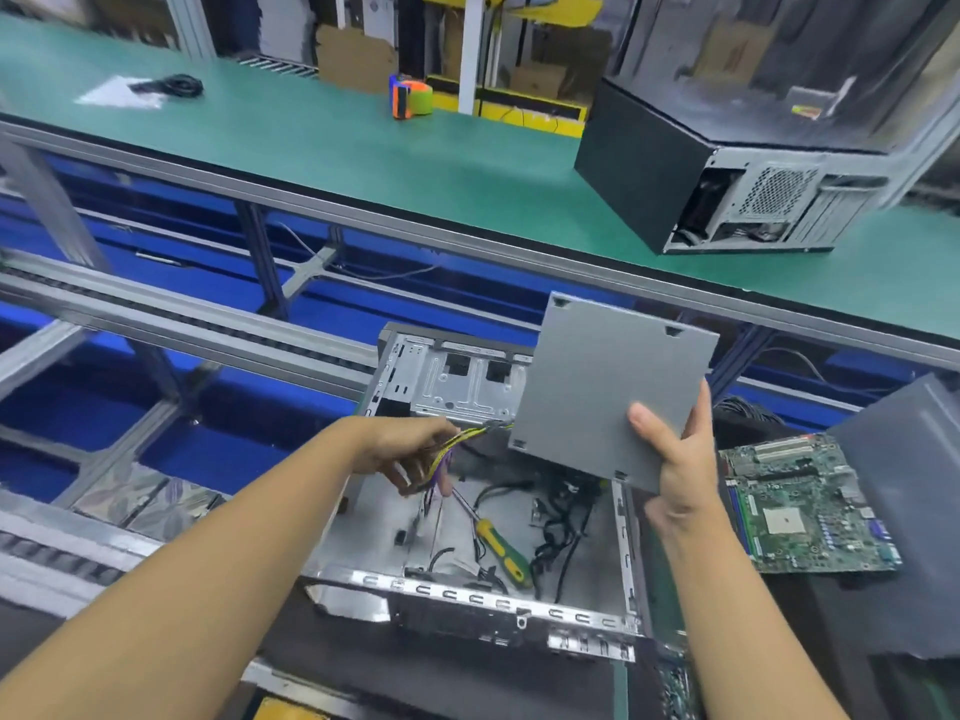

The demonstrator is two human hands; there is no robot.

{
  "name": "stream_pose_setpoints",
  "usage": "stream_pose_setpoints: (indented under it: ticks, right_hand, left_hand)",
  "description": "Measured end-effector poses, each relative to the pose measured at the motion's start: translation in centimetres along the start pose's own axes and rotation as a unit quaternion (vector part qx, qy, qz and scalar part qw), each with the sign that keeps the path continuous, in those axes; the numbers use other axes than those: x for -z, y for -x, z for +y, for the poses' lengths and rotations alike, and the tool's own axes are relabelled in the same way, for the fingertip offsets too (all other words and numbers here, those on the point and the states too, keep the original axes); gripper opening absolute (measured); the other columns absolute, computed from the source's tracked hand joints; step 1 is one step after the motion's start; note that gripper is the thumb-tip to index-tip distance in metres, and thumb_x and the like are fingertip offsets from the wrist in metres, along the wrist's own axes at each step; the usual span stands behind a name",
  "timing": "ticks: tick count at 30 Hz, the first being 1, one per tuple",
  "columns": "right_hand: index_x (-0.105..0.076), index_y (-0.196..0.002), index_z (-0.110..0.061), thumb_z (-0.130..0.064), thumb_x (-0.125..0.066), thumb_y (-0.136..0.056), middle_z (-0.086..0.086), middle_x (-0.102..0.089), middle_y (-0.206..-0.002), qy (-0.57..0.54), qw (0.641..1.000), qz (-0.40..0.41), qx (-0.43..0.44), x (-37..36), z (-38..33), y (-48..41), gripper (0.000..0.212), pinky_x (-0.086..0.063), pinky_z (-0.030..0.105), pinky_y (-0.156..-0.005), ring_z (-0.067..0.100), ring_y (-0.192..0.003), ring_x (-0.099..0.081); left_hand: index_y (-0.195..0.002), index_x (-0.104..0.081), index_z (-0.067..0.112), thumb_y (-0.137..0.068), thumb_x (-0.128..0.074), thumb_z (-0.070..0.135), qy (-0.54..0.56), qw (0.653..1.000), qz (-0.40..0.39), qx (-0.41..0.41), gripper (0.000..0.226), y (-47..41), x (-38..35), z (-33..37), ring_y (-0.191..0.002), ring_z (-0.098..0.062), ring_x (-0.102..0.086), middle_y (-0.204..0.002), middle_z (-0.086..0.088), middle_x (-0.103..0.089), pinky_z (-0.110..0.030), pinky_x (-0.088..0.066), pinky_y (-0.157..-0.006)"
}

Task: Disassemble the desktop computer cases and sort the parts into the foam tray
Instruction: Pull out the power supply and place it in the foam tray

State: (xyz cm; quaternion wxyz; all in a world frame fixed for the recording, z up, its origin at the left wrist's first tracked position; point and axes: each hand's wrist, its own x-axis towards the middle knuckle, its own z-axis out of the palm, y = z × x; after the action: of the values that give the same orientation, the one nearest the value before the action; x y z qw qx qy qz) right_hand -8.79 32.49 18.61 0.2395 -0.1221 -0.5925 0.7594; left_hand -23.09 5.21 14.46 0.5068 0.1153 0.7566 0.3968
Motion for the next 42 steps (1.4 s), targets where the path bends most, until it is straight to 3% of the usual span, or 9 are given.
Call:
stream_pose_setpoints:
  ticks: [4, 8, 14, 20, 24, 28, 32, 38, 42]
  right_hand:
    - [-0.042, -0.149, -0.033, -0.023, -0.089, -0.062, -0.003, -0.062, -0.137, -0.029, 0.997, 0.041, 0.055, 0.7, -2.7, -1.0, 0.098, -0.06, 0.031, -0.078, 0.018, -0.114, -0.067]
    - [-0.037, -0.152, -0.031, -0.009, -0.08, -0.075, -0.013, -0.067, -0.126, -0.001, 0.991, 0.066, 0.12, 2.7, -5.4, -1.4, 0.091, -0.058, 0.028, -0.082, 0.011, -0.112, -0.067]
    - [-0.035, -0.149, -0.052, -0.023, -0.091, -0.065, -0.005, -0.059, -0.137, 0.086, 0.974, 0.105, 0.18, 5.8, -7.8, 0.0, 0.105, -0.053, 0.043, -0.102, 0.016, -0.123, -0.061]
    - [-0.017, -0.15, -0.06, -0.043, -0.089, -0.061, -0.015, -0.021, -0.164, 0.225, 0.949, 0.176, 0.136, 6.7, -6.8, 2.4, 0.115, -0.022, 0.051, -0.123, 0.004, -0.151, -0.019]
    - [-0.02, -0.155, -0.044, -0.039, -0.086, -0.061, -0.009, -0.025, -0.159, 0.262, 0.927, 0.238, 0.121, 6.2, -5.9, 3.5, 0.115, -0.025, 0.046, -0.123, 0.003, -0.148, -0.021]
    - [-0.02, -0.15, -0.034, -0.031, -0.085, -0.061, -0.005, -0.032, -0.153, 0.246, 0.921, 0.279, 0.114, 6.4, -5.5, 4.0, 0.111, -0.032, 0.04, -0.12, 0.008, -0.139, -0.037]
    - [-0.016, -0.138, -0.041, -0.03, -0.08, -0.065, -0.004, -0.047, -0.14, 0.253, 0.924, 0.272, 0.09, 8.3, -6.3, 3.4, 0.098, -0.047, 0.017, -0.101, -0.006, -0.115, -0.053]
    - [-0.006, -0.144, -0.058, -0.052, -0.081, -0.062, -0.02, -0.043, -0.141, 0.315, 0.918, 0.24, 0.014, 13.4, -7.1, 2.3, 0.111, -0.041, 0.026, -0.095, -0.004, -0.121, -0.047]
    - [-0.025, -0.114, -0.055, -0.049, -0.082, -0.059, -0.02, -0.052, -0.12, 0.327, 0.92, 0.214, -0.038, 16.0, -4.6, -0.1, 0.08, -0.049, 0.022, -0.073, -0.01, -0.103, -0.055]
  left_hand:
    - [-0.089, -0.073, 0.013, -0.092, -0.04, 0.069, 0.008, 0.992, 0.014, -0.127, 0.065, 1.0, -0.7, 1.4, -0.109, -0.025, -0.063, -0.113, 0.003, -0.073, -0.04, -0.045, -0.098]
    - [-0.084, -0.061, 0.026, -0.084, -0.075, 0.042, -0.126, 0.965, 0.106, -0.205, 0.021, 0.9, -1.2, 3.9, -0.066, -0.011, -0.062, -0.075, 0.007, -0.069, -0.02, -0.047, -0.054]
    - [-0.086, -0.053, 0.02, -0.095, -0.064, 0.035, -0.203, 0.893, 0.293, -0.275, 0.02, -1.1, -3.4, 10.9, -0.058, -0.016, -0.047, -0.065, 0.007, -0.053, -0.031, -0.034, -0.053]
    - [-0.103, -0.051, 0.02, -0.099, -0.056, 0.021, 0.184, 0.938, 0.05, -0.289, 0.006, -2.4, -9.0, 18.0, -0.057, -0.012, -0.041, -0.067, 0.005, -0.047, -0.022, -0.033, -0.046]
    - [-0.124, -0.054, 0.043, -0.072, -0.067, 0.075, 0.079, 0.947, 0.024, -0.311, 0.062, -3.8, -12.2, 20.3, -0.099, -0.02, -0.065, -0.12, 0.012, -0.063, -0.034, -0.059, -0.074]
    - [-0.134, -0.052, 0.038, -0.051, -0.077, 0.082, 0.081, 0.934, -0.047, -0.346, 0.097, -5.5, -13.8, 21.3, -0.119, -0.01, -0.061, -0.13, 0.016, -0.063, -0.044, -0.05, -0.103]
    - [-0.131, -0.053, 0.037, -0.056, -0.08, 0.068, 0.018, 0.924, 0.006, -0.381, 0.086, -7.2, -15.2, 23.0, -0.118, -0.008, -0.059, -0.129, 0.017, -0.061, -0.042, -0.051, -0.103]
    - [-0.135, -0.054, 0.029, -0.079, -0.083, 0.036, -0.039, 0.925, -0.003, -0.378, 0.064, -12.6, -16.9, 24.5, -0.117, -0.009, -0.059, -0.128, 0.013, -0.062, -0.043, -0.049, -0.104]
    - [-0.139, -0.049, 0.026, -0.084, -0.08, 0.026, -0.031, 0.945, -0.034, -0.323, 0.063, -16.6, -17.8, 23.3, -0.117, -0.01, -0.059, -0.133, 0.008, -0.06, -0.035, -0.053, -0.095]
